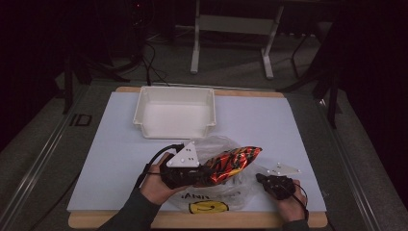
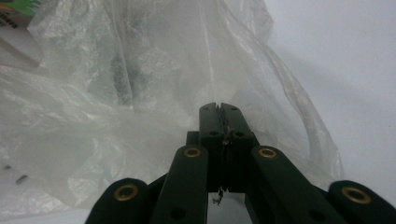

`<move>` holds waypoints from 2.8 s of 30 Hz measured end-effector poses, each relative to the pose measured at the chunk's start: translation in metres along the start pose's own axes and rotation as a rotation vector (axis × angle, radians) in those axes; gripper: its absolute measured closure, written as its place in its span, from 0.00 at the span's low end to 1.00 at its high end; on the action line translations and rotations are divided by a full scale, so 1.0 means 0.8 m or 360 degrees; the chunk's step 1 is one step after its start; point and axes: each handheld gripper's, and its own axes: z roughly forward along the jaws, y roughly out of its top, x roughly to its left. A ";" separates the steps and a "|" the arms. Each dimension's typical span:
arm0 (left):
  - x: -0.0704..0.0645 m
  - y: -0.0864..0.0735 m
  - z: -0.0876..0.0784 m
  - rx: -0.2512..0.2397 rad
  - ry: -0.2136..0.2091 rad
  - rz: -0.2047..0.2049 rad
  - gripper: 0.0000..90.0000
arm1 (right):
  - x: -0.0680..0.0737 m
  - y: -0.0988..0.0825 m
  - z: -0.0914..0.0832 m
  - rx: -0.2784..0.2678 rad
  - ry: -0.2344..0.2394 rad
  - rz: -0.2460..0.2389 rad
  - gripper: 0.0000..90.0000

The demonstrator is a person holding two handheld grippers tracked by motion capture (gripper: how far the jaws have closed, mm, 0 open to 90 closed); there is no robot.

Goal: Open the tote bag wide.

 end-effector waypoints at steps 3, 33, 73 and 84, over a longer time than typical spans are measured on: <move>-0.001 0.004 0.000 -0.0015 -0.0013 0.0006 1.00 | -0.001 0.000 0.000 -0.0001 0.0000 0.0000 0.98; -0.002 0.047 0.000 -0.0148 -0.0091 0.0062 1.00 | -0.006 0.001 0.003 -0.0018 0.0004 0.0023 0.98; -0.004 0.084 -0.023 -0.0330 -0.0115 0.0110 1.00 | -0.006 -0.001 0.004 -0.0034 0.0006 0.0039 0.98; -0.011 0.103 -0.012 -0.0364 -0.0163 0.0147 1.00 | -0.007 -0.001 0.004 -0.0039 0.0008 0.0044 0.98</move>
